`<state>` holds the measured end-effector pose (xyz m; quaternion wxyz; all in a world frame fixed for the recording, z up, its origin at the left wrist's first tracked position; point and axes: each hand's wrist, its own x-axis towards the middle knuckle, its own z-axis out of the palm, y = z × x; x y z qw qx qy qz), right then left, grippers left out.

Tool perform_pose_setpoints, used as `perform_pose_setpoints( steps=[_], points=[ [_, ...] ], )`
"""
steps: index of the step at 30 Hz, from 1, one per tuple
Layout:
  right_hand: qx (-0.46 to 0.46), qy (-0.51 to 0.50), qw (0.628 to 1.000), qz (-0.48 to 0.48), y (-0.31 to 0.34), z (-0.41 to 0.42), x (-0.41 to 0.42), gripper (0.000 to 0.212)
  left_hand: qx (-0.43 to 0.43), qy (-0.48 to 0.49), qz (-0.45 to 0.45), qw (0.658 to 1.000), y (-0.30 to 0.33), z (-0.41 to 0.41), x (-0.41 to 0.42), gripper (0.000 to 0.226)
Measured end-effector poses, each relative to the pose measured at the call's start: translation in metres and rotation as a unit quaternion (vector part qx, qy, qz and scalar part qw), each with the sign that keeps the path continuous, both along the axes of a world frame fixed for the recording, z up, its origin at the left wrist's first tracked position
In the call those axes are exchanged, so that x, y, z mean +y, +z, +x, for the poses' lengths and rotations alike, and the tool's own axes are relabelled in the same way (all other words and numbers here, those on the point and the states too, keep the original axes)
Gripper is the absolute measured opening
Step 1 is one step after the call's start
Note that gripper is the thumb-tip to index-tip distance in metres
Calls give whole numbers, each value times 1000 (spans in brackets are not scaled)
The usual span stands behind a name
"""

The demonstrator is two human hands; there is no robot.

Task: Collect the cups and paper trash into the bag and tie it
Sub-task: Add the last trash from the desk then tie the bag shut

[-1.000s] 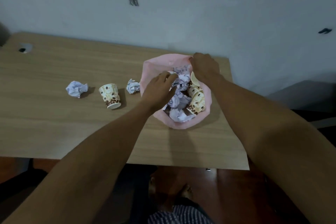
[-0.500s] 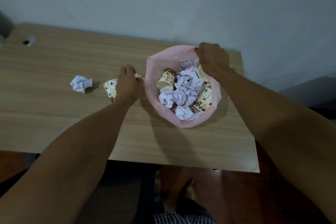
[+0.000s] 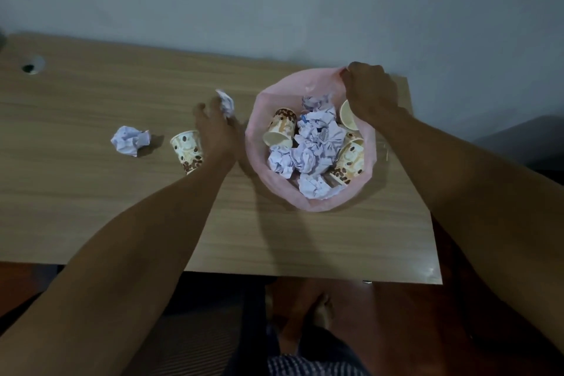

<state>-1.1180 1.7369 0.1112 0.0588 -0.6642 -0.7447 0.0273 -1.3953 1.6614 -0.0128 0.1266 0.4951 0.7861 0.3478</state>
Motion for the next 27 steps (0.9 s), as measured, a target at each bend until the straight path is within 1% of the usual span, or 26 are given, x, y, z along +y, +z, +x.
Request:
perform_pose_setpoints(
  steps=[1, 2, 3, 5, 7, 9, 12, 14, 15, 17, 20, 22, 24, 27],
  points=[
    [10, -5, 1000, -2, 1, -1, 0, 21, -31, 16, 83, 996, 14, 4, -4, 46],
    [20, -10, 1000, -5, 3, -2, -1, 23, -48, 12, 157, 986, 30, 12, -9, 45],
    [26, -12, 1000, -7, 4, -3, -1, 24, -56, -15, 209, 976, 47, 22, -16, 43],
    [30, -12, 999, -7, 6, -4, -2, 25, -54, -111, 245, 962, 71, 47, -31, 39],
    [41, -16, 999, -10, 8, -4, -3, 27, -25, -222, 213, 951, 69, 66, -39, 39],
    [42, -10, 999, -13, 8, -4, -4, 27, 12, -289, 145, 946, 52, 79, -38, 45],
    [51, -9, 999, -18, 7, -4, -5, 28, 51, -307, 57, 949, 30, 90, -28, 56],
    [63, -9, 998, -23, 7, -5, -6, 33, 50, -300, 8, 953, 23, 89, -23, 69],
    [67, -8, 997, -23, 6, -6, -7, 35, 51, -301, -6, 952, 22, 86, -22, 72],
    [67, -1, 997, -23, 6, -8, -9, 37, 73, -304, -5, 950, 28, 77, -28, 62],
    [64, 6, 998, -16, 5, -13, -12, 36, 118, -269, 45, 955, 40, 53, -46, 37],
    [58, 17, 998, -12, 3, -18, -14, 36, 126, -207, 60, 968, 40, 31, -55, 30],
    [48, 31, 998, -14, 1, -24, -15, 36, 130, -139, 13, 982, 35, 5, -60, 37],
    [37, 43, 998, -14, -5, -32, -16, 37, 156, -67, -112, 979, 29, -28, -62, 57]
  ],
)
